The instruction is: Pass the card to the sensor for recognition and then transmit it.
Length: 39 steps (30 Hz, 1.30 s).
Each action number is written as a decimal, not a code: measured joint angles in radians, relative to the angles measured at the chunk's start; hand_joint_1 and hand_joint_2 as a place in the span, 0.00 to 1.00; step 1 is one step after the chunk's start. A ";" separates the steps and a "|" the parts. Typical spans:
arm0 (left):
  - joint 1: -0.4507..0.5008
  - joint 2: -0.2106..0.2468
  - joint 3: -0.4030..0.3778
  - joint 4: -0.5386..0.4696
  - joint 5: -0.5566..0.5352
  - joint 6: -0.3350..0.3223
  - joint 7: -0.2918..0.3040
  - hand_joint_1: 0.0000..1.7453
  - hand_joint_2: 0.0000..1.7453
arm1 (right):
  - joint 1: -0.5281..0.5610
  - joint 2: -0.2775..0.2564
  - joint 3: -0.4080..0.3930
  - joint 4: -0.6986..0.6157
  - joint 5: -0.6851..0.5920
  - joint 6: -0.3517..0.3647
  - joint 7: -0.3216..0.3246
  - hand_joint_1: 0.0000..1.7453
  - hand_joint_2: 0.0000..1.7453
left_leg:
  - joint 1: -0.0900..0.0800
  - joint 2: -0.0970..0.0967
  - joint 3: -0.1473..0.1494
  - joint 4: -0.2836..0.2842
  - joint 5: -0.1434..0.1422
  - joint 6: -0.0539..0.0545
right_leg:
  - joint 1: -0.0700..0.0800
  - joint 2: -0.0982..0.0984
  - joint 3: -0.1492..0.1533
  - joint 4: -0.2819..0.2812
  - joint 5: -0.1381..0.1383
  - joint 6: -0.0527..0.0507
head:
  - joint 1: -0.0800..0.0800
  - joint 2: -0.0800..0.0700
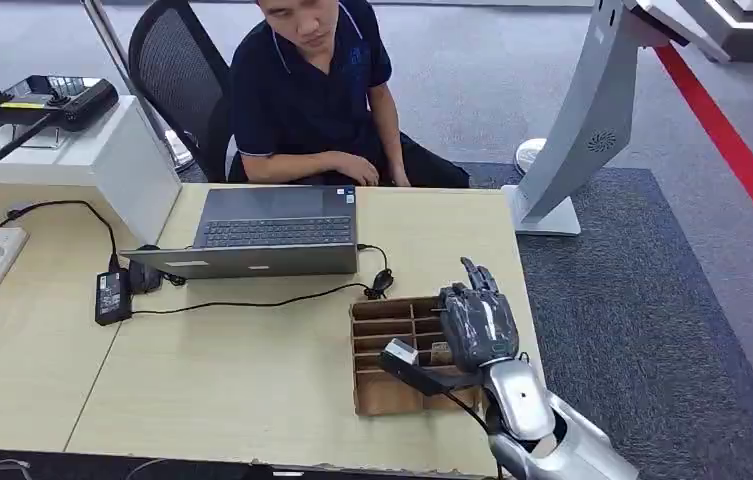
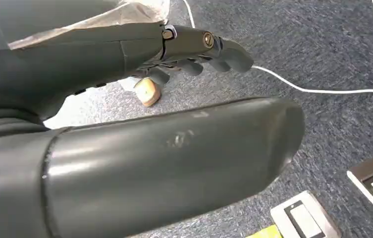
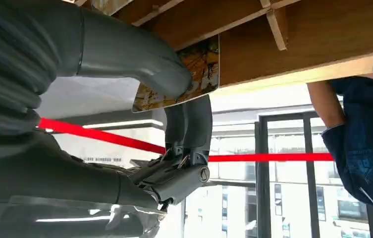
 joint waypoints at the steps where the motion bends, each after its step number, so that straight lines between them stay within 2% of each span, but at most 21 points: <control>1: 0.000 0.000 0.000 0.000 0.000 0.000 -0.001 0.00 0.00 | 0.001 0.000 0.000 0.000 0.007 -0.008 0.001 1.00 1.00 | 0.000 0.000 0.000 0.000 0.000 0.000 | 0.000 0.000 0.000 0.000 0.000 0.000 | 0.000 0.000; 8: 0.000 0.000 0.000 0.000 0.000 0.000 -0.002 0.00 0.00 | 0.004 -0.003 -0.006 -0.003 0.034 -0.054 0.001 1.00 1.00 | 0.000 0.000 0.000 0.000 0.000 0.000 | 0.000 0.000 0.000 0.000 0.000 0.000 | 0.000 0.000; 14: 0.000 0.000 0.000 0.000 0.000 0.000 -0.005 0.00 0.00 | 0.005 -0.027 -0.041 -0.067 0.041 -0.098 0.013 1.00 1.00 | 0.000 0.000 0.000 0.000 0.000 0.000 | 0.000 0.000 0.000 0.000 0.000 0.000 | 0.000 0.000; 19: 0.001 0.000 -0.001 0.000 0.000 0.000 -0.005 0.00 0.00 | 0.001 -0.058 -0.109 -0.169 0.062 -0.140 0.031 1.00 1.00 | 0.000 0.000 0.000 0.000 0.000 0.000 | 0.000 0.000 0.000 0.000 0.000 0.000 | 0.000 0.000; 26: 0.001 0.000 -0.010 0.000 0.000 0.000 -0.010 0.00 0.00 | 0.000 -0.080 -0.181 -0.266 0.078 -0.161 0.033 1.00 1.00 | 0.000 0.000 0.000 0.000 0.000 0.000 | 0.000 0.000 0.000 0.000 0.000 0.000 | 0.000 0.000; 34: 0.001 -0.002 -0.017 0.000 -0.003 -0.001 -0.012 0.00 0.00 | 0.001 -0.078 -0.204 -0.293 0.072 -0.178 0.000 1.00 1.00 | 0.000 0.000 -0.001 0.000 0.000 0.000 | 0.000 0.000 0.000 0.000 0.000 0.000 | 0.000 0.000; 39: 0.001 -0.003 -0.021 0.000 -0.008 -0.001 -0.012 0.00 0.00 | 0.001 -0.041 -0.195 -0.271 0.036 -0.228 -0.045 1.00 1.00 | 0.000 0.000 -0.001 0.000 0.000 0.000 | 0.000 0.000 0.000 0.000 0.000 0.000 | 0.000 0.000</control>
